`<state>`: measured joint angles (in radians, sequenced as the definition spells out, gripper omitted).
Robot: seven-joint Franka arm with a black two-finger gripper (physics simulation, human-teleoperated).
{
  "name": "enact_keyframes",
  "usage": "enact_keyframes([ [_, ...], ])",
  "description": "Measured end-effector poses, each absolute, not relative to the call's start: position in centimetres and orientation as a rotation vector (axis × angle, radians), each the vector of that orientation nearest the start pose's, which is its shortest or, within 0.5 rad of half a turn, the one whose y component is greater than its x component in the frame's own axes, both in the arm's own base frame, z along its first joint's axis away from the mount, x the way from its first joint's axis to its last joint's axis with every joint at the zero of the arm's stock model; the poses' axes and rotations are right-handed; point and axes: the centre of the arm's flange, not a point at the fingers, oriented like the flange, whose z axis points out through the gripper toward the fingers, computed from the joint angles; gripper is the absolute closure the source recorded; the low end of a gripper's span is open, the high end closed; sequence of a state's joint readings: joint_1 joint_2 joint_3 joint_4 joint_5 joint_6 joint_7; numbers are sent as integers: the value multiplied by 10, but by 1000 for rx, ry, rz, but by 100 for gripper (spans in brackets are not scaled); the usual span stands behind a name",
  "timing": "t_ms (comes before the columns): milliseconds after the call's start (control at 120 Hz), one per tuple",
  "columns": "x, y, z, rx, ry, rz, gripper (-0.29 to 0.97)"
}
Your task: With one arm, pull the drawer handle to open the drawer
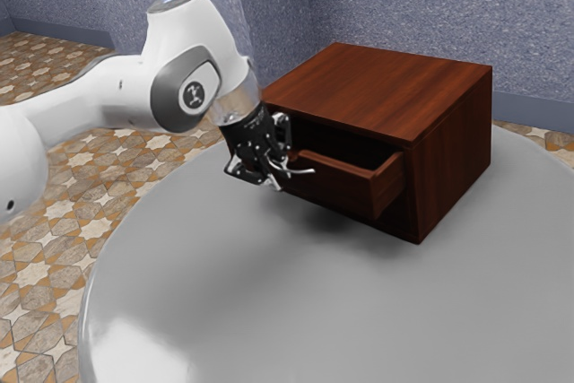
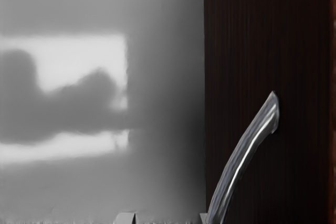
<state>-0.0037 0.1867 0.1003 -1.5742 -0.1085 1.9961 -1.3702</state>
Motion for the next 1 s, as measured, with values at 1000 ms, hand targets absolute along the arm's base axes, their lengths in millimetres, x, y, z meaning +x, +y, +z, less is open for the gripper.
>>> enact_keyframes([
  [1000,572,52,559,-2421,-2308,-167,61],
])
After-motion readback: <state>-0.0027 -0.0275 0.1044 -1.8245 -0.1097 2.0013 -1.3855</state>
